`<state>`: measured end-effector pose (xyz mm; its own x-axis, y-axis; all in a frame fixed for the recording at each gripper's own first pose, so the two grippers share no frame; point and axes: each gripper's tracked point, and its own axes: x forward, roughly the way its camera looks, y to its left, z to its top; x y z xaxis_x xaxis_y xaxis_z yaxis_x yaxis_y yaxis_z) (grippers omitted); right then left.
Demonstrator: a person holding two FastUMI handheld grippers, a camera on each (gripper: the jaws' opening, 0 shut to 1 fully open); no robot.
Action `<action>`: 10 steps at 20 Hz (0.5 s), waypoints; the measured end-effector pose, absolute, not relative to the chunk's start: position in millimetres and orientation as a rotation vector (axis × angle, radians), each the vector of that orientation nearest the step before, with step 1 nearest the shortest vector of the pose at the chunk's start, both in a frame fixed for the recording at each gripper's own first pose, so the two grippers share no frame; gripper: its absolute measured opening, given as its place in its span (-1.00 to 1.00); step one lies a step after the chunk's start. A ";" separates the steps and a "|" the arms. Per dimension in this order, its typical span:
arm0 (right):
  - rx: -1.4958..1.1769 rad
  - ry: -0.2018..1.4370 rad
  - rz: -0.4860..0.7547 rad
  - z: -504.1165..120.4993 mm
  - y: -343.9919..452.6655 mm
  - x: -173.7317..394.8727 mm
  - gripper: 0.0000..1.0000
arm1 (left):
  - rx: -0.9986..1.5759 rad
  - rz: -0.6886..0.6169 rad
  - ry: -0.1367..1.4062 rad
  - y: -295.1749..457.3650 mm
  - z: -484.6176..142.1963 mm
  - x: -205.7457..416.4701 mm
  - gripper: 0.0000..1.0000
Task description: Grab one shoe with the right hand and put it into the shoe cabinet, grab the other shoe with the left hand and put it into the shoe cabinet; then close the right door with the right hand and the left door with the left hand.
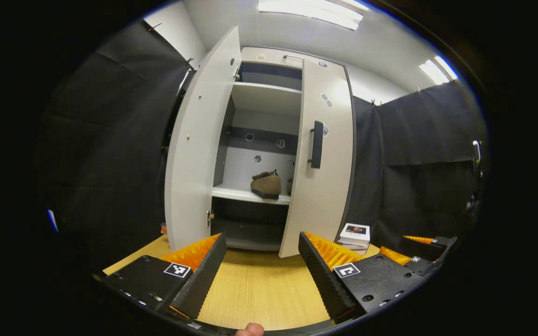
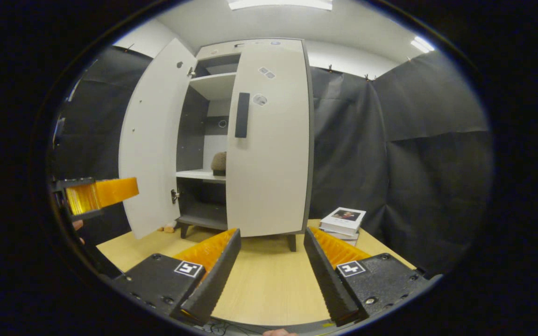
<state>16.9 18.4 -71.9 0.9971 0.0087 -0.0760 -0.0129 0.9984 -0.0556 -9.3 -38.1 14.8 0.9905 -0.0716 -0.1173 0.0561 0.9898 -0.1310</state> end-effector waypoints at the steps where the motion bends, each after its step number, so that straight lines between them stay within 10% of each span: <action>1: -0.062 0.065 0.007 -67.3 15.5 16.6 0.80 | -0.138 -0.043 0.081 -25.6 34.1 -5.5 0.90; 10: -0.110 0.013 -0.023 -42.8 -0.1 32.7 0.80 | -0.174 0.237 -0.082 142.8 113.1 39.8 0.89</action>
